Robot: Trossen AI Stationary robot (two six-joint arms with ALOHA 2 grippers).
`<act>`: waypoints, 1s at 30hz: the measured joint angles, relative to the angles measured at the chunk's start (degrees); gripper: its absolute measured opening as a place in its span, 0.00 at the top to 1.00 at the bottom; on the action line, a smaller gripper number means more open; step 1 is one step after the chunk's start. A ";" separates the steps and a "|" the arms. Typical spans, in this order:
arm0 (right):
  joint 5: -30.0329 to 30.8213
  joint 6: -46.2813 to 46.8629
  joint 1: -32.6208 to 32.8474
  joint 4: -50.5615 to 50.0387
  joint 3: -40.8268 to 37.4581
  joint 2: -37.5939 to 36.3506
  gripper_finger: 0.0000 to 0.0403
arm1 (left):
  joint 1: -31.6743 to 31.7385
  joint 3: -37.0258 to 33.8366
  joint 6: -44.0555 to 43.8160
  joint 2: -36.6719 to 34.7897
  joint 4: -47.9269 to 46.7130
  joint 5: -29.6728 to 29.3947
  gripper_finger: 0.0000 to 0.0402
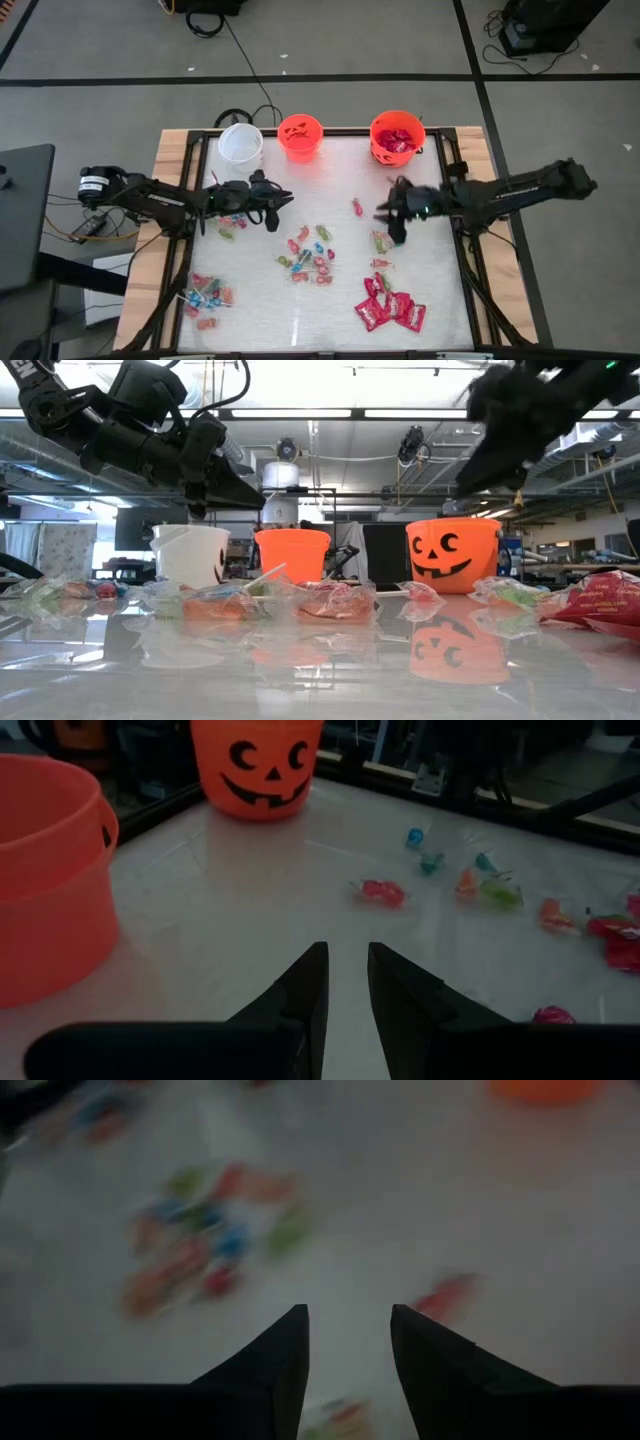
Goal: Sort candy by brand, put in halloween buckets
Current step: Put the red candy into the right orange bucket
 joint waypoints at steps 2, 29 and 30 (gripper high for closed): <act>-0.53 0.01 4.73 0.56 0.00 1.87 0.62 | 0.00 0.00 0.89 0.00 0.05 -0.75 0.80; -7.61 3.67 27.54 11.29 8.15 35.76 0.48 | -4.49 -0.01 -8.11 0.00 -16.25 -7.40 0.80; -7.63 4.25 27.52 11.16 8.37 35.80 0.52 | -4.71 -0.01 -8.75 0.00 -16.63 -7.50 0.80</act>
